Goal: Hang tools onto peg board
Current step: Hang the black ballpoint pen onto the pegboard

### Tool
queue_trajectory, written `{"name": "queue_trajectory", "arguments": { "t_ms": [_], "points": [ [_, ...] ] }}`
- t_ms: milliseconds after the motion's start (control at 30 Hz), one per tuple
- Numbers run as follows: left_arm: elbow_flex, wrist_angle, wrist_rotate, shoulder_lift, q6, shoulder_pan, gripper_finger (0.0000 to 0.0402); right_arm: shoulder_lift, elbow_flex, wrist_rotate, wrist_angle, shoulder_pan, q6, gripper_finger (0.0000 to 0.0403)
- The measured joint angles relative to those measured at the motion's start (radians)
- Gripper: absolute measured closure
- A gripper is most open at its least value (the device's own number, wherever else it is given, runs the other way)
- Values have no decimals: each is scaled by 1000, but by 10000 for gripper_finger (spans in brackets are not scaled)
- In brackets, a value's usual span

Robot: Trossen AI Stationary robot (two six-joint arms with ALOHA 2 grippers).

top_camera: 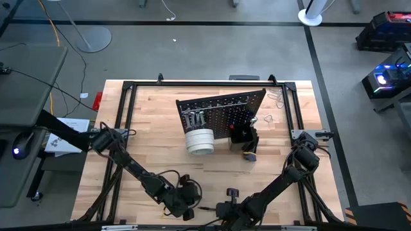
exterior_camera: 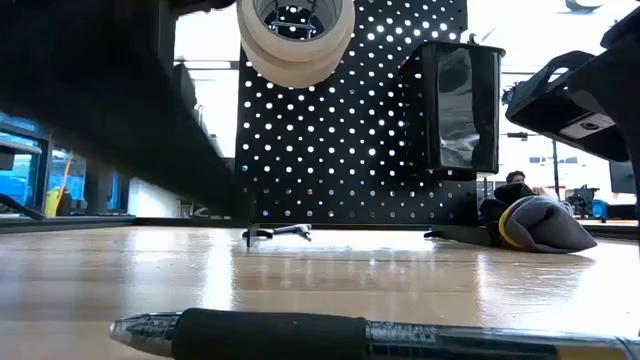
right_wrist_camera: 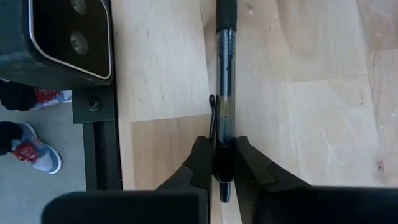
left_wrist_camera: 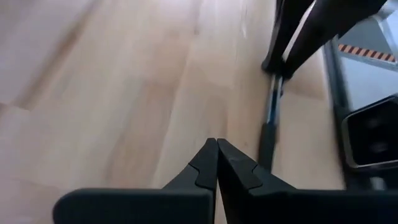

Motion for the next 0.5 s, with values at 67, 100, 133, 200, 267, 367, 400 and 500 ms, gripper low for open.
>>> {"name": "queue_trajectory", "arguments": {
  "t_ms": [67,100,133,200,267,367,400,500],
  "points": [
    [0,-45,-18,-40,2,1,401,-1,0,3,-1,-4,5,380],
    [0,-78,-30,-64,2,2,402,-12,0,4,-4,-7,10,380],
    [0,-112,-48,-87,2,2,401,-26,-2,-6,-10,-10,18,380],
    [0,-171,-90,-141,2,-2,401,-58,-13,-36,-53,-14,25,383],
    [1,-237,-143,-194,2,-12,401,-88,-16,-48,-83,-22,41,384],
    [1,-330,-205,-267,1,-22,401,-131,-22,-45,-147,-27,56,397],
    [1,-349,-222,-292,2,-24,401,-144,-23,-41,-172,-28,61,401],
    [1,-407,-277,-348,1,-33,401,-176,-24,-9,-198,-32,79,399]
  ]
}}
